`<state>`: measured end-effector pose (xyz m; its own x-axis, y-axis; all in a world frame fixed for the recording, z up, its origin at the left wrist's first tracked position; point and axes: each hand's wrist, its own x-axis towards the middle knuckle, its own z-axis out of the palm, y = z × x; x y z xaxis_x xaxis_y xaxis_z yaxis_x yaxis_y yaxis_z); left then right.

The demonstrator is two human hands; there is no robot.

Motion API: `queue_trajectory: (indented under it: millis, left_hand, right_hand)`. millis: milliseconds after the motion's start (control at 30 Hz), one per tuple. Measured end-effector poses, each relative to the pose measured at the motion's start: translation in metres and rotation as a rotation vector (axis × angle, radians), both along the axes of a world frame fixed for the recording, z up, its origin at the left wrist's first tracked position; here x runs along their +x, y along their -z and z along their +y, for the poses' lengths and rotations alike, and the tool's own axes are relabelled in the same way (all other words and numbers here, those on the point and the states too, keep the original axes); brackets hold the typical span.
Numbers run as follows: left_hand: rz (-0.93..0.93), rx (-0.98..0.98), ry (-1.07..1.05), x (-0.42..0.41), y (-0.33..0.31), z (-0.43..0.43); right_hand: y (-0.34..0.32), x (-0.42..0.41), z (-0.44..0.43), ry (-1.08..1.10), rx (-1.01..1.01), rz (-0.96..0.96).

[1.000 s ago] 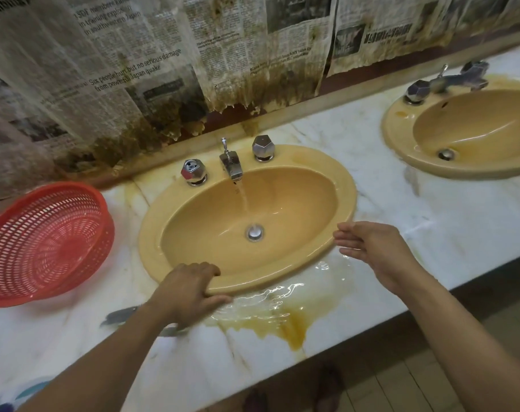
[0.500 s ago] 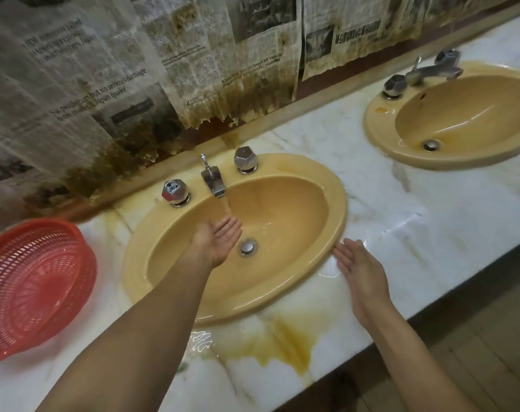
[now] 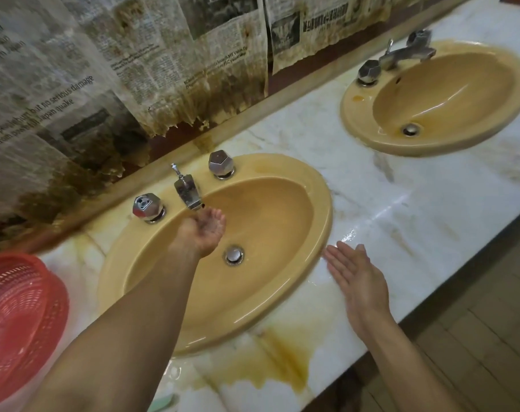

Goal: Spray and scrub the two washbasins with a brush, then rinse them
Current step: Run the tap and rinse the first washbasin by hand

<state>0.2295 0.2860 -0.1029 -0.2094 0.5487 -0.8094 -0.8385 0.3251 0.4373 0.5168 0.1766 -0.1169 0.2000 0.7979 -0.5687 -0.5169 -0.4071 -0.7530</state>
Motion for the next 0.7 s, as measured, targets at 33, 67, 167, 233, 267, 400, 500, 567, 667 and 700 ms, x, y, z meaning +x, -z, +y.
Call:
queue_trajectory:
  millis: [33, 67, 167, 233, 267, 400, 500, 567, 667, 700]
  left_hand:
    - [-0.005, 0.007, 0.0, 0.003, -0.003, 0.0]
    - [-0.008, 0.009, 0.009, 0.008, -0.008, -0.001]
    - [0.035, -0.009, 0.162, 0.036, -0.023, -0.008]
    - [0.098, -0.008, 0.368, 0.067, -0.033, -0.015]
    - [0.138, -0.003, 0.464, 0.083, -0.037, -0.018]
    - [0.313, 0.059, 0.599, 0.114, -0.041, -0.03]
    - [0.431, 0.143, 0.465, 0.092, -0.042, -0.037]
    - [0.458, 0.149, 0.387, 0.065, -0.04, -0.043]
    - [0.486, 0.07, 0.336, 0.029, -0.034, -0.052]
    - [0.476, 0.048, 0.318, 0.021, -0.031, -0.053]
  right_hand:
    - [0.001, -0.003, -0.004, 0.047, 0.009, 0.006]
    - [0.0, -0.008, -0.009, 0.096, 0.032, 0.007]
    - [0.003, -0.041, -0.029, 0.145, 0.097, -0.247]
    - [0.009, -0.072, -0.033, 0.082, 0.099, -0.564]
    - [0.015, -0.086, -0.03, 0.036, 0.1, -0.711]
    - [0.026, -0.118, 0.015, -0.205, 0.003, -1.194]
    - [0.026, -0.092, 0.061, -0.312, -0.025, -1.263]
    - [0.024, -0.068, 0.084, -0.381, 0.015, -1.218]
    - [0.021, -0.065, 0.082, -0.398, 0.012, -1.178]
    - [0.022, -0.075, 0.069, -0.358, 0.007, -1.188]
